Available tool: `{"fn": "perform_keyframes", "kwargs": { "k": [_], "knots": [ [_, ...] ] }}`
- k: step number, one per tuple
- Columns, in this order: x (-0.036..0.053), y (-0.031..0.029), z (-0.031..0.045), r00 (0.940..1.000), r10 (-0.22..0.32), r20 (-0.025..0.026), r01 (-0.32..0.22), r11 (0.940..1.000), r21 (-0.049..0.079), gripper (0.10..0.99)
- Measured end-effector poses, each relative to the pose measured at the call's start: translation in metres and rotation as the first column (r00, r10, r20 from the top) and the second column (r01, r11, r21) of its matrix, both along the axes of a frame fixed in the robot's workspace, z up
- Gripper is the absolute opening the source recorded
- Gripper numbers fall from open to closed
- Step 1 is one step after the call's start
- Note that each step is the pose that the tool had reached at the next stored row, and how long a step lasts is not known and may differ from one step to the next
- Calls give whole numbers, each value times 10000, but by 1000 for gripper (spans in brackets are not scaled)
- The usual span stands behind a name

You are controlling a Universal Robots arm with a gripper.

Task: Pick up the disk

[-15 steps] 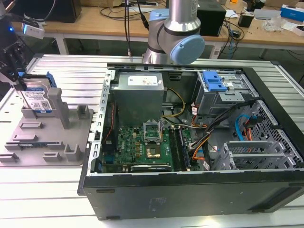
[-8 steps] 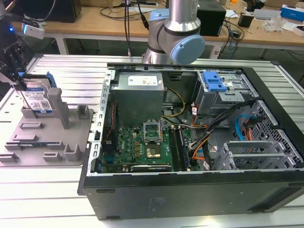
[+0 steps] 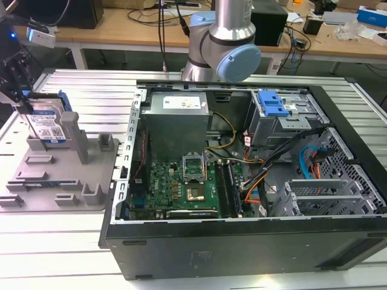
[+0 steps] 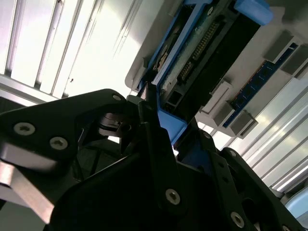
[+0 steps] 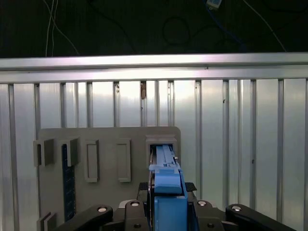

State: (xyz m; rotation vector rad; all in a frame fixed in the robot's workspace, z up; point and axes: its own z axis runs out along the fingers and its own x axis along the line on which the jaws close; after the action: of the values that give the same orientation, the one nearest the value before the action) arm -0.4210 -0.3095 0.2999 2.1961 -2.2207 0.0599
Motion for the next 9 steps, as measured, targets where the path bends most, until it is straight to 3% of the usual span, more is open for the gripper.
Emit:
{"fn": "perform_keyframes", "kwargs": {
  "k": [3, 9],
  "knots": [
    [0, 0, 52, 10000, 0, 1, 0, 10000, 7, 365],
    [0, 0, 233, 10000, -1, 13, 0, 9999, 161, 365]
  ]
}}
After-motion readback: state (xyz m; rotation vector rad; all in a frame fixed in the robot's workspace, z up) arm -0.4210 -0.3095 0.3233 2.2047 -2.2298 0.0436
